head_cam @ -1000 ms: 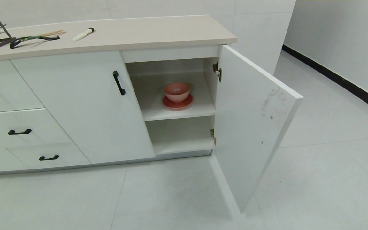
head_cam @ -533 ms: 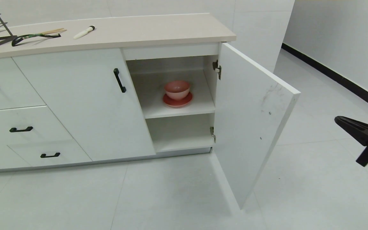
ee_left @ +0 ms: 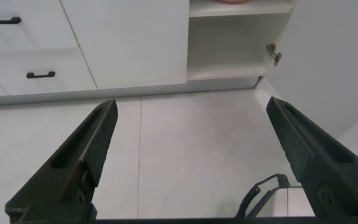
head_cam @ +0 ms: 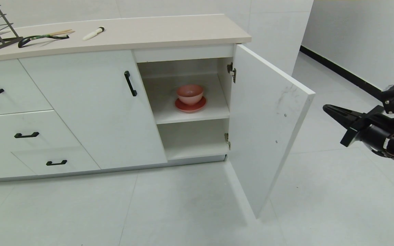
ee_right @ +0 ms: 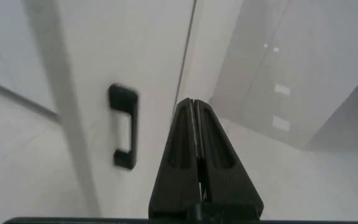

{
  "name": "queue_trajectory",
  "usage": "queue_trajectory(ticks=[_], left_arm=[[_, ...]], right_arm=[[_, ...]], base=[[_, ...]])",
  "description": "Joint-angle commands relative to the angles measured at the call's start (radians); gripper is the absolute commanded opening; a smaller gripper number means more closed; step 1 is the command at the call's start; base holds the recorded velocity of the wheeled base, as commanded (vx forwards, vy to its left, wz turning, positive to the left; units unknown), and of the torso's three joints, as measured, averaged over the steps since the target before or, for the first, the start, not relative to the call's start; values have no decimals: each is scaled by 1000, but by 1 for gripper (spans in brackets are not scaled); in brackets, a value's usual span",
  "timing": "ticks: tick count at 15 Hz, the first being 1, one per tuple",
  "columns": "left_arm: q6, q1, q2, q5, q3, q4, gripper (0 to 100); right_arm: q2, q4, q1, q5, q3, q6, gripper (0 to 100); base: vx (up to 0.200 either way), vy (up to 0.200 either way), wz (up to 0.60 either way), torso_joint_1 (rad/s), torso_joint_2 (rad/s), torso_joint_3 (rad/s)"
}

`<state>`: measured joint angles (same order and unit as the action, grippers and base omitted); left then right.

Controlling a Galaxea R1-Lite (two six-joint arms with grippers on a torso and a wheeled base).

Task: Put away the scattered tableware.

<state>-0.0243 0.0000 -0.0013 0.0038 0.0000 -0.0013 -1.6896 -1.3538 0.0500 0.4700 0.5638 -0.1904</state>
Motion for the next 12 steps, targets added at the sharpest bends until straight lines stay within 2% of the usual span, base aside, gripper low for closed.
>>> queue_trajectory(ticks=[1,7,12], left_arm=[[0,-2,1,1,0,0,100],[0,-2,1,1,0,0,100],[0,0,1,1,0,0,100]], right_arm=[[-93,-5,2,2,111,0,0],[-144,-11,27,35,171,-7,0],[-173,-13,123,41,195,-15,0]], base=[[0,0,0,0,0,0],[0,0,0,0,0,0],[0,0,0,0,0,0]])
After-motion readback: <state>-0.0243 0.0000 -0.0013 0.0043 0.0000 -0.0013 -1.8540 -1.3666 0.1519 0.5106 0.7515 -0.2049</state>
